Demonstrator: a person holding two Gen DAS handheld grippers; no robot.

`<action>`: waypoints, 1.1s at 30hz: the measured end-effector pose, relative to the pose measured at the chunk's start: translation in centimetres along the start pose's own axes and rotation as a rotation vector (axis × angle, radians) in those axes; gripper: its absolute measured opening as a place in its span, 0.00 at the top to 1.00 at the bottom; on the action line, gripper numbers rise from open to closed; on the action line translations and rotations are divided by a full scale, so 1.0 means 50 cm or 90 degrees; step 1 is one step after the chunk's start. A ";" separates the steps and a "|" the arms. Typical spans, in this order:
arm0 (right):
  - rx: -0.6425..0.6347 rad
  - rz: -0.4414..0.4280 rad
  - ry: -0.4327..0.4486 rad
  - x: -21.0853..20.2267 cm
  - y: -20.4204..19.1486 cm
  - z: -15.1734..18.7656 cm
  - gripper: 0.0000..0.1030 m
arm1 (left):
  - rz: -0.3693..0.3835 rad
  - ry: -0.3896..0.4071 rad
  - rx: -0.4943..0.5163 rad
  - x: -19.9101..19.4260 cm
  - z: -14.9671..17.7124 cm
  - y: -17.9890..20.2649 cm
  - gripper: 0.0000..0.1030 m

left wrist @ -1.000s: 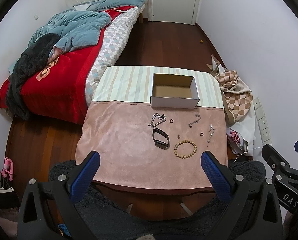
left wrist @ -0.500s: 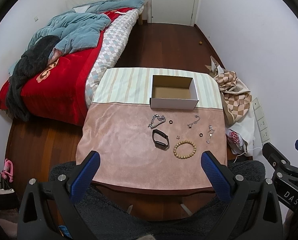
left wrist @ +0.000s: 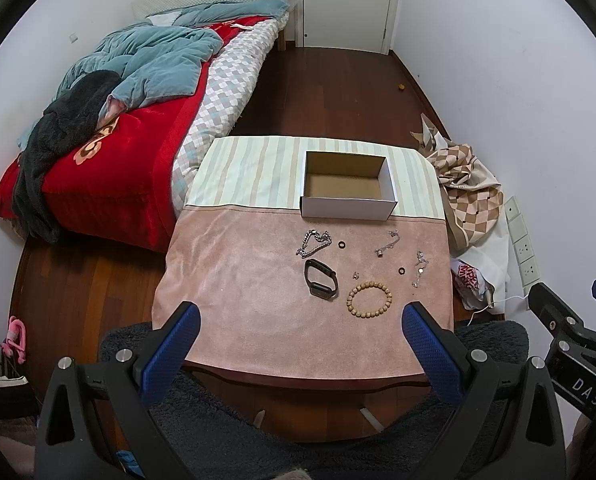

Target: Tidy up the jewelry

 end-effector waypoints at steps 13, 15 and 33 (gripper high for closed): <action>0.000 0.001 0.007 -0.006 0.001 0.001 0.00 | 0.001 0.006 0.000 -0.012 -0.004 0.000 0.00; -0.001 0.001 0.007 -0.007 0.002 0.001 0.00 | 0.001 0.008 0.000 -0.015 -0.005 0.001 0.00; 0.001 -0.002 0.015 -0.018 0.001 -0.008 0.00 | 0.002 0.011 -0.001 -0.016 -0.009 0.001 0.00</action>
Point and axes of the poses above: each gripper's, at about its wrist camera, not at the fingertips, and x roughly the way its jaws point, y to its right, z to its underside, the point moved 10 cm from there along x, roughly the way its jaws point, and after that the axes turned 2 degrees about x, right-handed, at the moved point
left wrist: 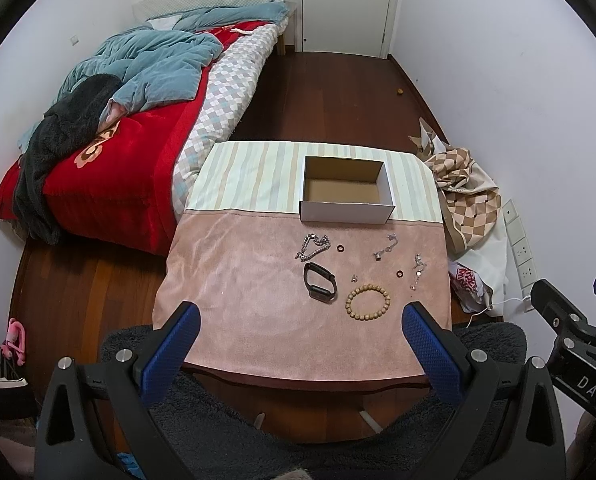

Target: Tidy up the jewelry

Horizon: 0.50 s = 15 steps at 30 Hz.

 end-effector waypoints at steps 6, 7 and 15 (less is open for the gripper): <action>0.015 -0.012 -0.003 0.032 0.004 -0.004 0.00 | -0.040 0.014 -0.014 0.058 -0.025 -0.027 0.00; 0.015 -0.013 -0.007 0.047 0.001 -0.003 0.00 | -0.051 0.011 -0.018 0.075 -0.027 -0.037 0.00; 0.004 -0.016 -0.103 0.277 -0.031 0.050 0.00 | -0.106 -0.066 -0.013 0.265 0.003 -0.082 0.00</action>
Point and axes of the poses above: each gripper's, at about its wrist camera, not at the fingertips, and x roughly the way its jaws point, y to its right, z to its underside, the point moved 10 cm from there along x, roughly the way its jaws point, and after that the axes turned 2 degrees about x, right-handed, at the moved point
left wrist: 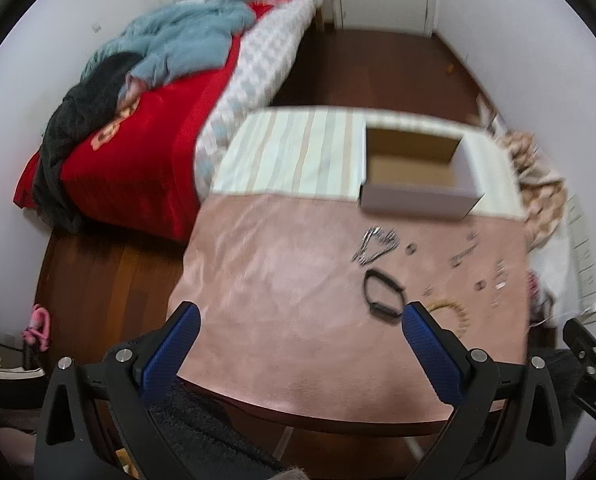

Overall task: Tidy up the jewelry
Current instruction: 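Reach the left tool to the black watch band while the right tool reaches the wooden bead bracelet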

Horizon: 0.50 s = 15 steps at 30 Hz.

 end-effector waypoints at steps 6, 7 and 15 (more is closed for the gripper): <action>0.010 -0.023 -0.099 0.220 -0.043 0.064 0.11 | -0.003 -0.078 0.023 0.140 0.028 0.037 0.00; 0.016 -0.026 -0.110 0.250 -0.048 0.075 0.13 | -0.001 -0.087 0.026 0.159 0.030 0.044 0.00; 0.051 -0.060 -0.173 0.381 -0.093 0.125 0.30 | -0.003 -0.145 0.031 0.258 0.046 0.070 0.00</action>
Point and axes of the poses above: each gripper's, at about its wrist camera, not at the fingertips, and x roughly the way its jaws point, y to its right, z to its underside, the point moved 10 cm from there along x, roughly the way its jaws point, and after that the axes turned 2 degrees about x, right-handed, at the moved point
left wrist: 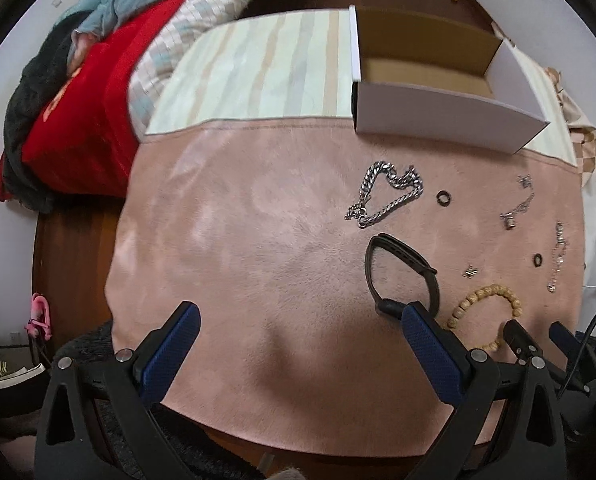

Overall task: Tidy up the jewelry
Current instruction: 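Reach the left tool to the black watch band while the right tool reaches the wooden bead bracelet, then grasp the black watch band with the left tool while the right tool lifts the bead bracelet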

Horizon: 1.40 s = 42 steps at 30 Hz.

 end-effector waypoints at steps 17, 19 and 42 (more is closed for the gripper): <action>0.013 0.025 -0.014 -0.001 0.025 0.011 0.90 | 0.097 -0.050 -0.012 0.107 -0.006 0.048 0.15; 0.013 0.026 -0.019 0.002 0.027 0.004 0.90 | 0.109 -0.056 -0.016 0.115 -0.008 0.055 0.50; 0.013 -0.035 0.006 -0.023 0.008 -0.029 0.91 | 0.122 0.041 0.021 0.063 0.000 0.061 1.00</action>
Point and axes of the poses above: each gripper's, at about its wrist camera, not at the fingertips, and x roughly the way its jaws point, y to its right, z to its underside, the point moved 10 cm from there along x, roughly the way its jaws point, and after that the axes turned 2 degrees about x, right-handed, at the moved point
